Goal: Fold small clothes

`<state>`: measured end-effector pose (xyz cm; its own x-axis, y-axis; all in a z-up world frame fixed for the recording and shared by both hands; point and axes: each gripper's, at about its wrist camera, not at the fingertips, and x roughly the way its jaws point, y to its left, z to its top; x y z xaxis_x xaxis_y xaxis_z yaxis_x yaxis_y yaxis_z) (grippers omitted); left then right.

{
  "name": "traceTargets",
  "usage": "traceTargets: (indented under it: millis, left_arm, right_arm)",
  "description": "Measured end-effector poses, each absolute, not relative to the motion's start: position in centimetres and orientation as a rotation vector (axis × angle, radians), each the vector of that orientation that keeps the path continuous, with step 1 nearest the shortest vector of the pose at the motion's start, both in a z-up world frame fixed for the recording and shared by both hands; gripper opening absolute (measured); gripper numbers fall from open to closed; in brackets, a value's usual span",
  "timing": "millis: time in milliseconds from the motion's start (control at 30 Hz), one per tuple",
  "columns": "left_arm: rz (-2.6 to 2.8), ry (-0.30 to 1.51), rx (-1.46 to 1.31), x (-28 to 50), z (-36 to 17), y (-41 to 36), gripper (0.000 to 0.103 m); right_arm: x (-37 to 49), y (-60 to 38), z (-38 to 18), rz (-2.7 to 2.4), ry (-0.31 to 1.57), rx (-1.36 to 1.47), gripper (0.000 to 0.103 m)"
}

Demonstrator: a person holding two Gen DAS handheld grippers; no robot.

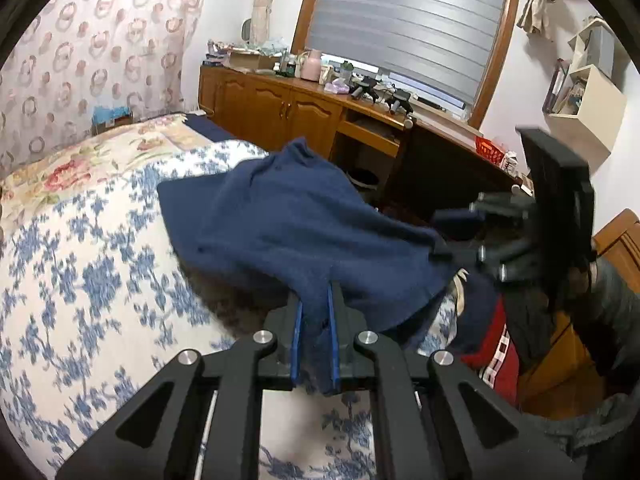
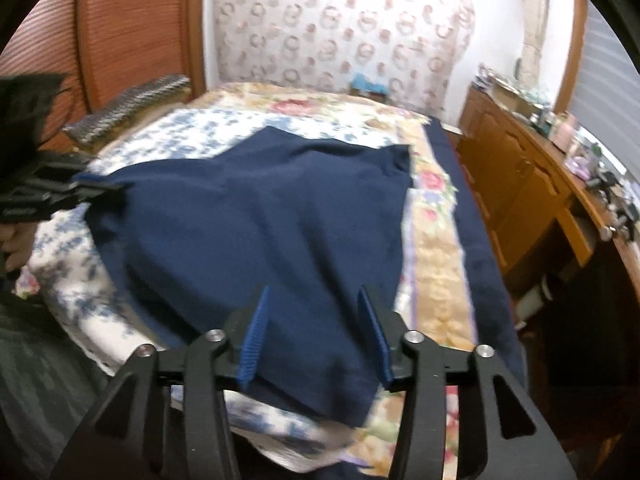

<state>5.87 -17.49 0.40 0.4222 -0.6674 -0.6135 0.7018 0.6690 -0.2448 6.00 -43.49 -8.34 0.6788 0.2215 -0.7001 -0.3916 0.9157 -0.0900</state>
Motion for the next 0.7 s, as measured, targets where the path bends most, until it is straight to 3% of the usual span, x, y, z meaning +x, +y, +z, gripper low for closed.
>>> traceTargets:
  millis: [333,700]
  left_arm:
    - [-0.824,0.742,0.052,8.9,0.4,-18.3,0.007]
    - [-0.785,0.773,0.042,11.0,-1.2,-18.1,0.007]
  right_arm:
    - [5.9,-39.9,-11.2,0.476,0.804,-0.244,0.060]
    - [5.5,-39.9,-13.8,0.451,0.832,-0.327,0.061]
